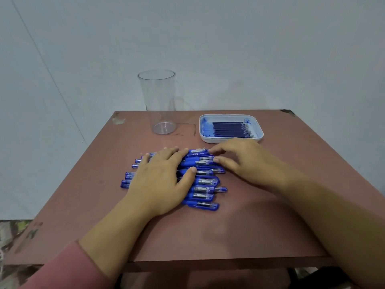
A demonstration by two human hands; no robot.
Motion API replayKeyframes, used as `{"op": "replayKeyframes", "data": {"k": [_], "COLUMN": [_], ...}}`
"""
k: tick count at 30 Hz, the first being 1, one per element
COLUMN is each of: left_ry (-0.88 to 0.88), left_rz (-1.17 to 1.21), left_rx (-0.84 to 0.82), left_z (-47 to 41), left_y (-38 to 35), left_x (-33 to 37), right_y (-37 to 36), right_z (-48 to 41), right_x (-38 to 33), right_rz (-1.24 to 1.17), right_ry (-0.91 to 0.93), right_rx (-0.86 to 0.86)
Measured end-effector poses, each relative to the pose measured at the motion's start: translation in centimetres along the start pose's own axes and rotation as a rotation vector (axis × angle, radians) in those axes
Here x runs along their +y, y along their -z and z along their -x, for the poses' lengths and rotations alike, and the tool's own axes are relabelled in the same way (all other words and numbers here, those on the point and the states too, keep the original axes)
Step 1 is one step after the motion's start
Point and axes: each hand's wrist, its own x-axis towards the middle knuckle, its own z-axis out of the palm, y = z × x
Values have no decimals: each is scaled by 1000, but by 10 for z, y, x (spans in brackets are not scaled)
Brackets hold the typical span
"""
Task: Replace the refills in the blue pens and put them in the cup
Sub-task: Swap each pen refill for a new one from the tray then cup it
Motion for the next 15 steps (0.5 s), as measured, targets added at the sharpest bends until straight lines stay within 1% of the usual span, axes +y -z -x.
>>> {"op": "replayKeyframes", "data": {"k": [6, 10, 12, 15], "left_ry": [19, 14, -74, -268], "left_rz": [4, 28, 57, 78], "left_rx": [-12, -29, -60, -53], "left_z": [2, 0, -4, -19], "left_y": [2, 11, 22, 39], "left_x": [3, 5, 6, 6], "right_y": [-9, -7, -3, 6], "right_z": [-2, 0, 2, 4], "right_x": [4, 8, 8, 6], "right_rz": [-55, -72, -103, -136], "right_ry": [30, 73, 72, 79], "right_rx": [66, 236, 302, 322]}}
